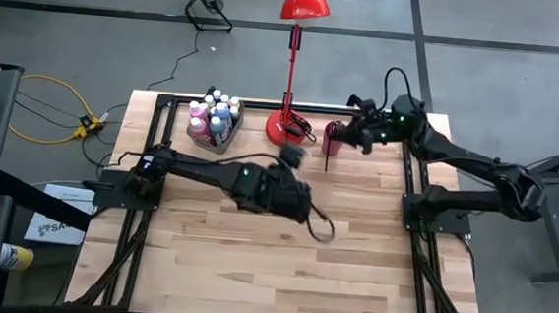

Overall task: Pick & Place Paint Supplies
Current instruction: Put the paint brush into the cup

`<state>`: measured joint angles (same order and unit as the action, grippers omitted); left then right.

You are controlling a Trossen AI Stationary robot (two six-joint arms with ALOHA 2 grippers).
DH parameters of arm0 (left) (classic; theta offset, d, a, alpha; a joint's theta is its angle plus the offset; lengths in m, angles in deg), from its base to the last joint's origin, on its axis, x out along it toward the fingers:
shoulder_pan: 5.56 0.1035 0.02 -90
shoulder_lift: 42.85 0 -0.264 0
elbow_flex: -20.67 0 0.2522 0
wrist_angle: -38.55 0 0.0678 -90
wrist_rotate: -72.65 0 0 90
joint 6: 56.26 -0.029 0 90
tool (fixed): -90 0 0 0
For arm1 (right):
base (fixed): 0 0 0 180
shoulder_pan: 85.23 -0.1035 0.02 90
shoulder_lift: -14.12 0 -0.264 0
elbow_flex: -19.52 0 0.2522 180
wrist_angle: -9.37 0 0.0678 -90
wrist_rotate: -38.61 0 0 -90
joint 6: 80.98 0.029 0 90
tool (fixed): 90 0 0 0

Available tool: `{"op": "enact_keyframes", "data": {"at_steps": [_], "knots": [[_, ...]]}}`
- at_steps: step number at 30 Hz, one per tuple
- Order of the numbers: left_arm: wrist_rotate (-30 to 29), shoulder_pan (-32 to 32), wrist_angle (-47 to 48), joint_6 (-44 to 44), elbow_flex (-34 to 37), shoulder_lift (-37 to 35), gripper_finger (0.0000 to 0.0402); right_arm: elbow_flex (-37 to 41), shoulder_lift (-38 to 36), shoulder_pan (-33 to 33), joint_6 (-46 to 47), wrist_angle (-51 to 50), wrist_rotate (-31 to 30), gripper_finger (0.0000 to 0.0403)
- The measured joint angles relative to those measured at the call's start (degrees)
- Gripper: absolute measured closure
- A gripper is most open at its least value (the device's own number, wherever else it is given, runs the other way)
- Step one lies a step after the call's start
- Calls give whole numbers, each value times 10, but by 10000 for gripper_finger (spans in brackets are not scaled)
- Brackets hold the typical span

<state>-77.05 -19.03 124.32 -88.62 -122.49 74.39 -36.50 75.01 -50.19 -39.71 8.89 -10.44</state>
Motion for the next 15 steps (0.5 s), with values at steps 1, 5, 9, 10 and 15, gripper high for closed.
{"op": "enact_keyframes", "data": {"at_steps": [1, 5, 9, 10, 15], "knots": [[9, 6, 38, 69, 0, -2, 232, 0, -2, 14, -24, -15, -23, 397], [36, 21, 147, 247, 0, -4, 231, 0, -10, 52, -142, -52, -151, 397], [25, 19, 151, 288, 12, -4, 231, 0, -2, 60, -244, -75, -276, 397], [25, 19, 146, 295, 16, -4, 231, 0, 1, 60, -257, -76, -290, 397], [31, 20, 107, 326, 18, -4, 231, 0, 17, 58, -276, -84, -334, 397]]}}
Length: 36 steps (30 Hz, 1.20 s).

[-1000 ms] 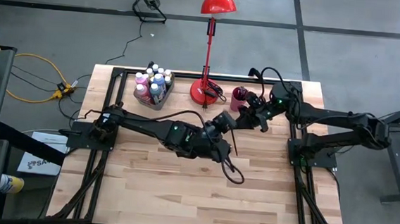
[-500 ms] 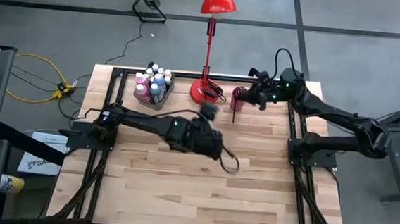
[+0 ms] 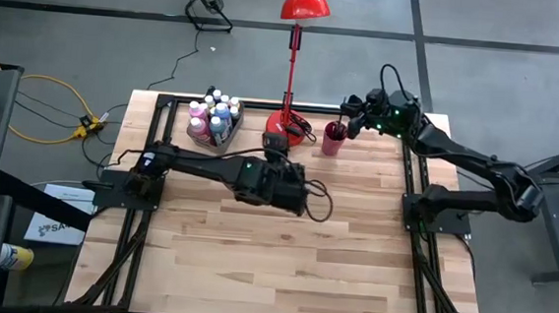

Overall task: Pick & Place Paint Supplies
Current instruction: Put the paint brush into the cup, then return to Home Position

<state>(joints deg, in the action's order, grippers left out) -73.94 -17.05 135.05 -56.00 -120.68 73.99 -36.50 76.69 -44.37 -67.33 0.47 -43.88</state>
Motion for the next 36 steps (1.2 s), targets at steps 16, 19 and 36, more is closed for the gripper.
{"op": "enact_keyframes", "data": {"at_steps": [16, 19, 36], "knots": [[419, 75, -508, -258, 30, 1, 231, 0, 42, -5, -34, -15, -44, 395], [499, 92, -582, -261, 41, 0, 231, 0, 42, -8, -34, -12, -56, 393], [590, 125, -868, -192, 208, -38, 231, 0, 42, -8, -34, -80, -45, 321]]}}
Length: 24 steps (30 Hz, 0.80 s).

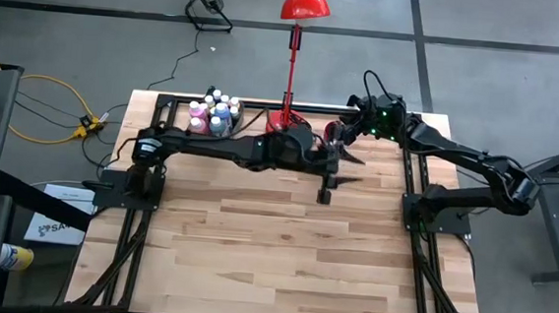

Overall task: Pick & Place Paint Supplies
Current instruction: Return to Home Position

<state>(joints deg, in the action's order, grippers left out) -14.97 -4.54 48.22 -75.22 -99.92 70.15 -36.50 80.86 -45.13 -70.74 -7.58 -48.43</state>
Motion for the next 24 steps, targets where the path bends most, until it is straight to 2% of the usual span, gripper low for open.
{"op": "enact_keyframes", "data": {"at_steps": [5, 9, 13, 18, 24], "knots": [[-3, 23, -53, 19, 93, -41, 231, 0, -11, 0, 28, -5, 4, 298], [-20, 32, -111, 42, 204, -111, 231, 0, -44, 0, 58, -39, 32, 288], [-77, 36, -160, 54, 340, -191, 231, 0, -97, 0, 81, -93, 80, 287], [-148, 35, -215, 79, 516, -321, 231, 0, -179, 0, 117, -150, 96, 289], [-175, 35, -304, 104, 728, -481, 231, 0, -270, -21, 127, -196, 126, 289]]}}
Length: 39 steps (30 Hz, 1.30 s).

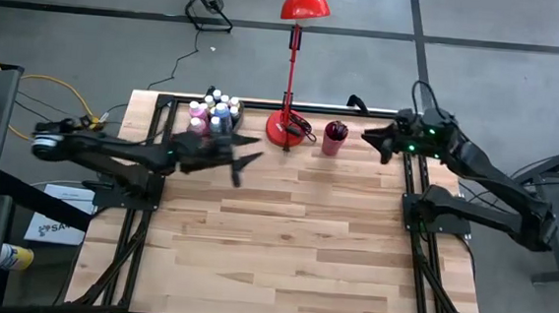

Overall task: Pick & Place Paint Supplies
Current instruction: Return to Home Position

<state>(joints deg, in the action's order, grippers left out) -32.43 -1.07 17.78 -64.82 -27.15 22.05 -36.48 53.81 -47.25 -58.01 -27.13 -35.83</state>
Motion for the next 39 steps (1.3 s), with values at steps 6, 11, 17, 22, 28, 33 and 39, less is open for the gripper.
{"op": "enact_keyframes", "data": {"at_steps": [6, 11, 17, 22, 28, 33, 39], "knots": [[-27, 0, -50, 10, 163, -168, 231, 3, -59, -41, 22, -34, -1, 289], [-33, 0, -61, -19, 253, -301, 231, 51, -107, -86, 54, -4, -37, 289], [-39, 0, -57, -30, 318, -415, 231, 182, -162, -146, 117, 215, -24, 289], [-42, 0, -16, -32, 328, -462, 231, 284, -170, -198, 143, 381, -97, 289], [-65, 0, 23, -36, 329, -481, 231, 345, -177, -250, 151, 424, -185, 289], [-94, 0, 35, -47, 330, -483, 231, 377, -207, -277, 150, 428, -202, 290], [-113, 0, 50, -47, 331, -483, 231, 417, -277, -279, 157, 404, -206, 290]]}}
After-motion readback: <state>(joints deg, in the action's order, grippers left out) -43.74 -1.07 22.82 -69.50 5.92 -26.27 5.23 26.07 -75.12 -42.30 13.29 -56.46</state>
